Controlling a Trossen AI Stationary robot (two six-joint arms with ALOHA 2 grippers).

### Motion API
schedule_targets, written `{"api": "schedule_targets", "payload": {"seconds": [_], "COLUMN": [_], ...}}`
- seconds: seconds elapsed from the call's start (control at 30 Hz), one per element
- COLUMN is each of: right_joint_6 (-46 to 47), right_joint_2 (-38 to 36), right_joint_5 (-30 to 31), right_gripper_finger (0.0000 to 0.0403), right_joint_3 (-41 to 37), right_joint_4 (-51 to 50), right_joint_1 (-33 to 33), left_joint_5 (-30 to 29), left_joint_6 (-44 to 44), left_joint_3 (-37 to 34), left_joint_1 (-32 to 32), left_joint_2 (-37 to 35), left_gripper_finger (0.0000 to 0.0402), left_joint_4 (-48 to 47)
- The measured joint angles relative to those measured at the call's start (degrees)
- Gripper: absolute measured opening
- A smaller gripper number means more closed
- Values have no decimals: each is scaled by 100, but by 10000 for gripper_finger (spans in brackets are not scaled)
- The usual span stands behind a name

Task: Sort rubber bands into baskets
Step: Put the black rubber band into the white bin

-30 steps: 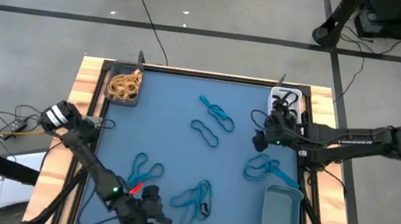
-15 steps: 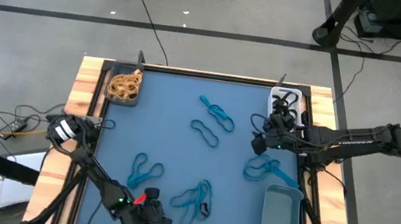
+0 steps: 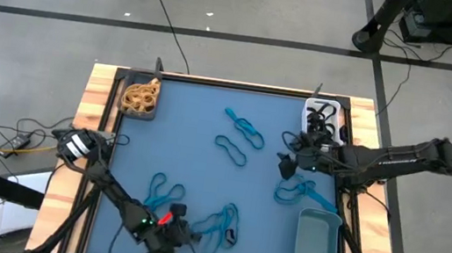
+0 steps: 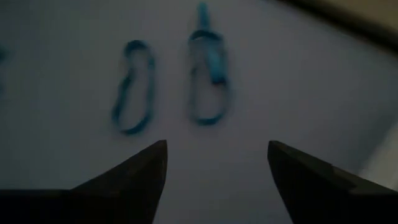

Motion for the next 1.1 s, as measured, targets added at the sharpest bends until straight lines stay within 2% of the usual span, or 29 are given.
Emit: {"api": "schedule_targets", "payload": {"seconds": [0.1, 0.27, 0.33, 0.5, 0.6, 0.87, 0.97, 1.03, 1.1], "right_joint_6": [-475, -1405, -1557, -1605, -1979, -4008, -4910, -5590, -6333], "right_joint_2": [199, 640, 822, 1323, 1591, 2236, 2403, 2478, 2528], "right_joint_5": [-583, -1374, -1613, -2222, -2606, -2596, -2381, -2097, -1817], "right_gripper_finger": [282, 278, 277, 279, 281, 275, 270, 266, 263], "right_joint_3": [-349, -770, -792, -794, -794, -794, -794, -794, -794], "right_joint_4": [1065, 2806, 3257, 4381, 4928, 5776, 6167, 6312, 6442], "right_joint_1": [125, 418, 524, 681, 752, 1032, 1139, 1226, 1308], "left_joint_5": [-320, -369, -580, -1500, -1909, -1958, -1855, -1627, -1320], "left_joint_6": [116, 106, 104, 333, 554, 1017, 1084, 956, 411], "left_joint_3": [-4, -4, -4, -4, -4, -4, -4, -4, -4], "left_joint_1": [137, 388, 464, 609, 738, 1199, 1360, 1479, 1657], "left_joint_2": [-13, -119, -204, -544, -730, -826, -826, -826, -826], "left_gripper_finger": [18, 16, 16, 15, 15, 14, 14, 14, 14], "left_joint_4": [-10, 37, 48, 77, 90, 464, 585, 688, 704]}}
